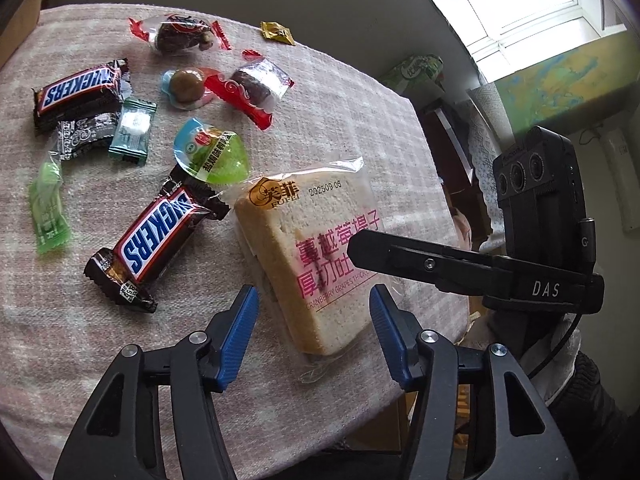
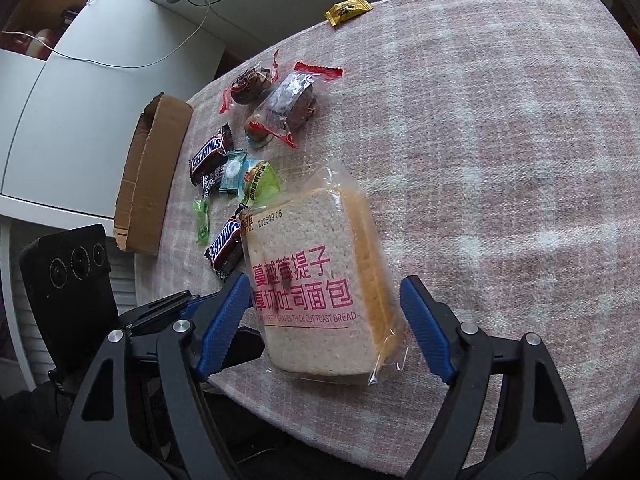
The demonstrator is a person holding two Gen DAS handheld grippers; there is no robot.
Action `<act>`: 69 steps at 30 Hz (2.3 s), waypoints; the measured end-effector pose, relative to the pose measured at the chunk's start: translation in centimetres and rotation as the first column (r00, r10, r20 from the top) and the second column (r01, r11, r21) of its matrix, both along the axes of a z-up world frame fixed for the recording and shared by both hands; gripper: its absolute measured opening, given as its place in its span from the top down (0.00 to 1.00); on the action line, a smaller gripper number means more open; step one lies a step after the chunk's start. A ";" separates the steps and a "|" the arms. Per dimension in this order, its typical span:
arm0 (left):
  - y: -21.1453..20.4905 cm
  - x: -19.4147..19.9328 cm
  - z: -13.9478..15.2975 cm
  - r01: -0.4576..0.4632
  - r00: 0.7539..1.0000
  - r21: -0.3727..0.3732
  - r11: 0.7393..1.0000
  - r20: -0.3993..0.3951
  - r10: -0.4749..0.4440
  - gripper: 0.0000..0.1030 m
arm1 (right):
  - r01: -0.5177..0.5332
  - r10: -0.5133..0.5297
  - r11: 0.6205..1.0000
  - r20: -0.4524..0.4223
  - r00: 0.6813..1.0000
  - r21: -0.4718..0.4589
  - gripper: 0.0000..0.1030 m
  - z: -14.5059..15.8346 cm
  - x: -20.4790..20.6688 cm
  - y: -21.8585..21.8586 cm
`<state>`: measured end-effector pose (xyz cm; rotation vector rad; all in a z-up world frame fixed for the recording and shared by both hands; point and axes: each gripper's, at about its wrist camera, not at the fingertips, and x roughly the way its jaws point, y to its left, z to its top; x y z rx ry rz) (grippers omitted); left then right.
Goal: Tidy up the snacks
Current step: 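Move the left gripper to the bagged bread loaf and close on it, then carry the bread loaf with the left gripper into the cardboard box and release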
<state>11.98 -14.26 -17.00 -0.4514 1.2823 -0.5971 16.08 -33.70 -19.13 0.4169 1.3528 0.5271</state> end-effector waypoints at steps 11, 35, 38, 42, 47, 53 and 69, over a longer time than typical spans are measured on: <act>-0.7 0.6 -1.0 0.012 1.000 0.018 1.000 -0.009 -0.012 0.53 | -0.001 0.003 1.000 -0.047 0.999 0.031 0.35 -0.8 0.4 -0.5; 1.4 0.5 3.5 -0.013 0.993 0.017 1.000 0.119 0.011 0.55 | -0.022 0.021 0.999 0.037 0.999 0.048 0.45 4.9 0.0 2.8; 3.3 0.4 4.9 -0.045 0.988 0.016 0.999 0.150 0.042 0.56 | -0.049 0.045 0.997 0.058 0.997 0.060 0.45 6.4 0.7 4.8; 6.3 0.3 6.4 -0.108 0.978 0.007 0.994 0.179 0.105 0.56 | -0.104 0.097 0.992 0.089 0.991 0.072 0.45 8.2 1.7 8.1; 10.7 0.1 7.6 -0.194 0.960 0.001 0.981 0.204 0.190 0.56 | -0.178 0.168 0.981 0.115 0.979 0.080 0.45 9.6 3.1 13.0; 15.8 0.1 8.3 -0.289 0.933 0.005 0.957 0.224 0.280 0.56 | -0.268 0.255 0.960 0.133 0.958 0.083 0.45 10.4 4.5 18.7; 28.5 0.5 7.4 -0.490 0.854 0.019 0.872 0.213 0.475 0.56 | -0.437 0.421 0.894 0.147 0.895 0.100 0.45 10.1 7.4 33.7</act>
